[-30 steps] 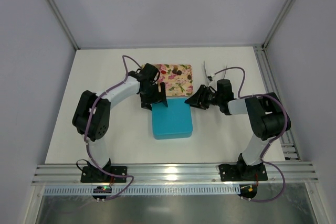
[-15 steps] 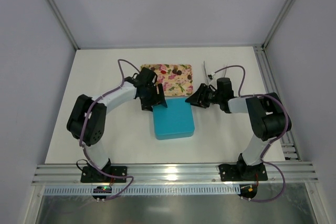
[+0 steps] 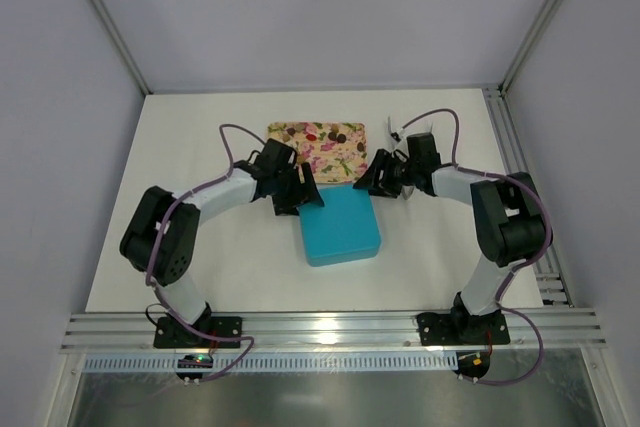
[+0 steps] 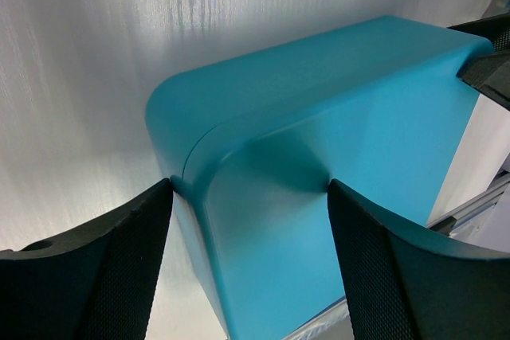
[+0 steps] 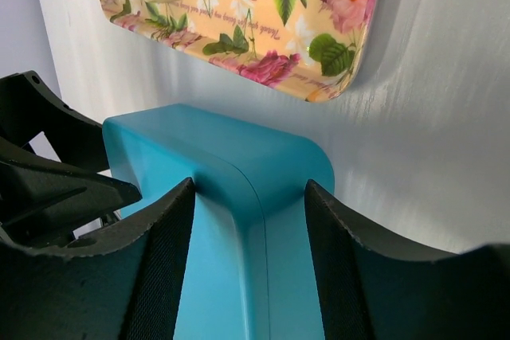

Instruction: Pack the chocolate

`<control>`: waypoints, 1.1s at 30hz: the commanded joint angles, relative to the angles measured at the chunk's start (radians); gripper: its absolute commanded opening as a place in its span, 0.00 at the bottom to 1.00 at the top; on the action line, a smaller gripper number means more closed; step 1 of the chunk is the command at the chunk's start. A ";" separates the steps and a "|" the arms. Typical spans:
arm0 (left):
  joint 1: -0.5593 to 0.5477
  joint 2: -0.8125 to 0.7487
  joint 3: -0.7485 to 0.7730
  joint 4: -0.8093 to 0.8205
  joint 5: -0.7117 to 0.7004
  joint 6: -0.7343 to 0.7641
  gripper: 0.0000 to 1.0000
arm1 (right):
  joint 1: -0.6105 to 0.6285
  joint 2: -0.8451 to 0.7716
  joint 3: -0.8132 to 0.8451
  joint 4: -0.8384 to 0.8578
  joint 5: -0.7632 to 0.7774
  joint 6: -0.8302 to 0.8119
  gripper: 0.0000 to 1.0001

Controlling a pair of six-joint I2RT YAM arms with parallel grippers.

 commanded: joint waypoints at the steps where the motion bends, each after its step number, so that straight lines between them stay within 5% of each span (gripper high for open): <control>1: -0.015 0.050 -0.088 -0.100 -0.115 0.037 0.75 | 0.013 0.044 0.015 -0.181 0.091 -0.083 0.57; 19: 0.024 0.050 -0.192 0.008 -0.052 0.013 0.59 | 0.012 0.031 0.012 -0.199 0.089 -0.082 0.57; 26: 0.028 -0.020 -0.078 -0.118 -0.112 0.097 0.73 | 0.004 -0.060 0.078 -0.236 0.106 -0.090 0.58; 33: 0.035 -0.086 0.082 -0.259 -0.187 0.186 0.76 | -0.014 -0.228 0.150 -0.297 0.173 -0.106 0.59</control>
